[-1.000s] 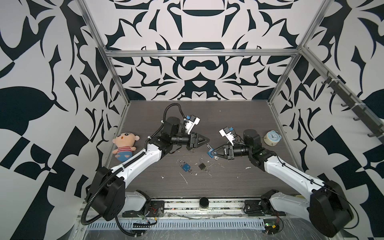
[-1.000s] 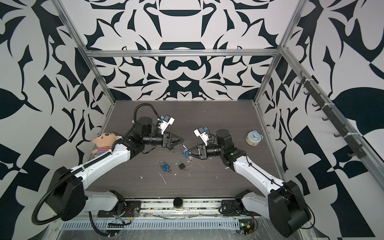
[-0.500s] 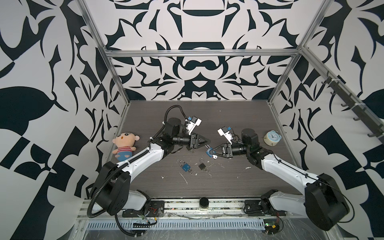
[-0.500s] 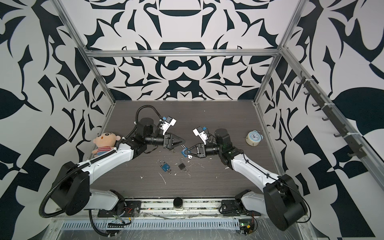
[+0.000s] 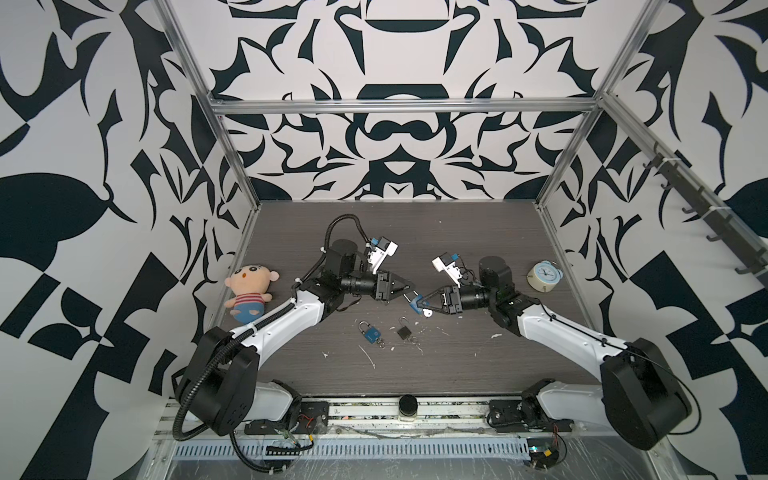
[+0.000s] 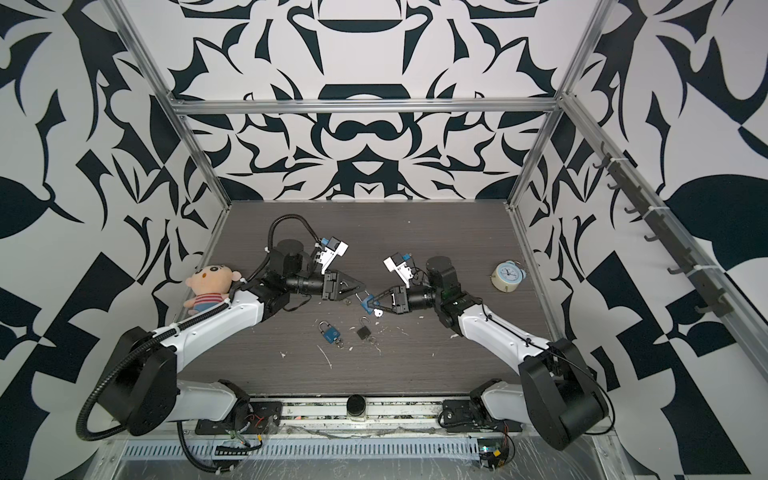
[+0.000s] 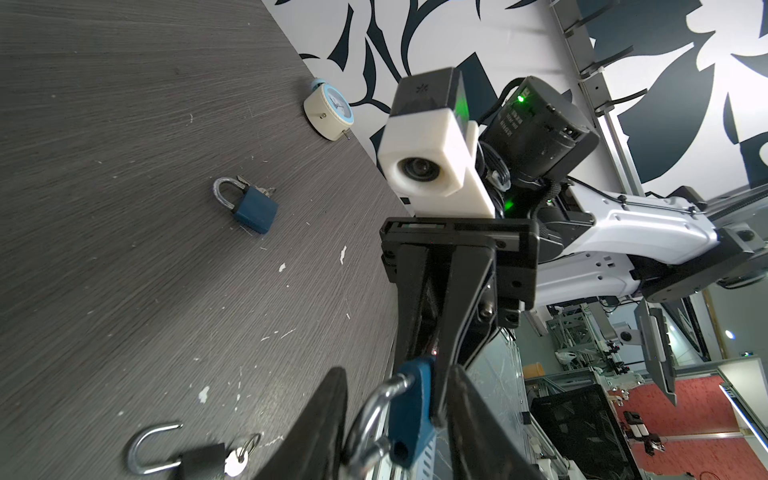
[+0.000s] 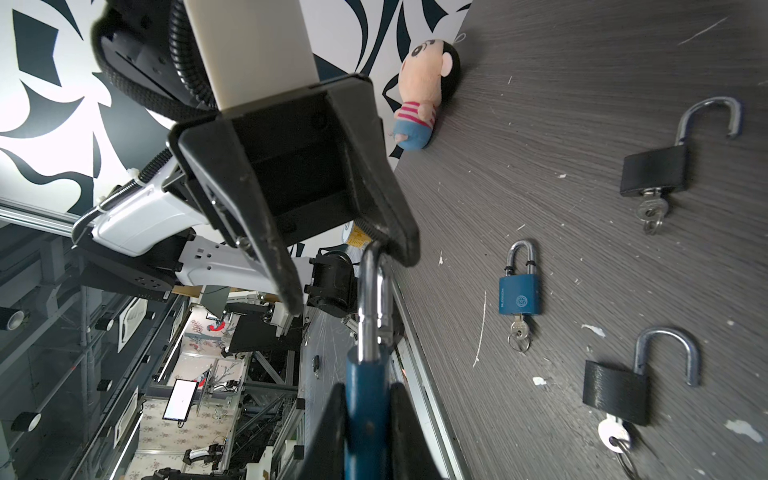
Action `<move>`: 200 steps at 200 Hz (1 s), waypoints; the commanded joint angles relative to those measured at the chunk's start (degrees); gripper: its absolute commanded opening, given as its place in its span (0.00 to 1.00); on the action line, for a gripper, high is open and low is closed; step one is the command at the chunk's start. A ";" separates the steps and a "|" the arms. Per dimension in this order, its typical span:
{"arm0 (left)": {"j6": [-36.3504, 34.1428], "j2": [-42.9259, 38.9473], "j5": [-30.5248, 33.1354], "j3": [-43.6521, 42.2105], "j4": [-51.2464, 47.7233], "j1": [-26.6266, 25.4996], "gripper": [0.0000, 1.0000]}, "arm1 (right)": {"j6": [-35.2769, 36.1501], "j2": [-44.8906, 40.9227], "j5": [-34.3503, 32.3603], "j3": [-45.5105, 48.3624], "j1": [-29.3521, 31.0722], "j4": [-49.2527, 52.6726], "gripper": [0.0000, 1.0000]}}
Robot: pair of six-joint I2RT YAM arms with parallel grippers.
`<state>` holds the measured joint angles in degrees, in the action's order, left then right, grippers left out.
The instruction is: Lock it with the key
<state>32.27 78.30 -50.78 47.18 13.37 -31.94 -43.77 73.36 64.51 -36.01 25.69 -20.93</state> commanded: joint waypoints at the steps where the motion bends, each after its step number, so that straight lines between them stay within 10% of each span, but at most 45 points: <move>1: -1.58 -1.83 -0.63 -1.02 -1.26 0.30 0.40 | -0.96 -0.22 0.68 -3.34 0.06 -4.40 0.00; 200: -3.26 -1.56 0.34 -0.75 -4.16 1.71 0.15 | -1.82 -0.05 0.68 -3.62 0.14 -4.90 0.00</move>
<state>29.98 77.60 -50.13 46.37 10.70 -30.48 -45.12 74.00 64.40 -36.80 25.71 -22.15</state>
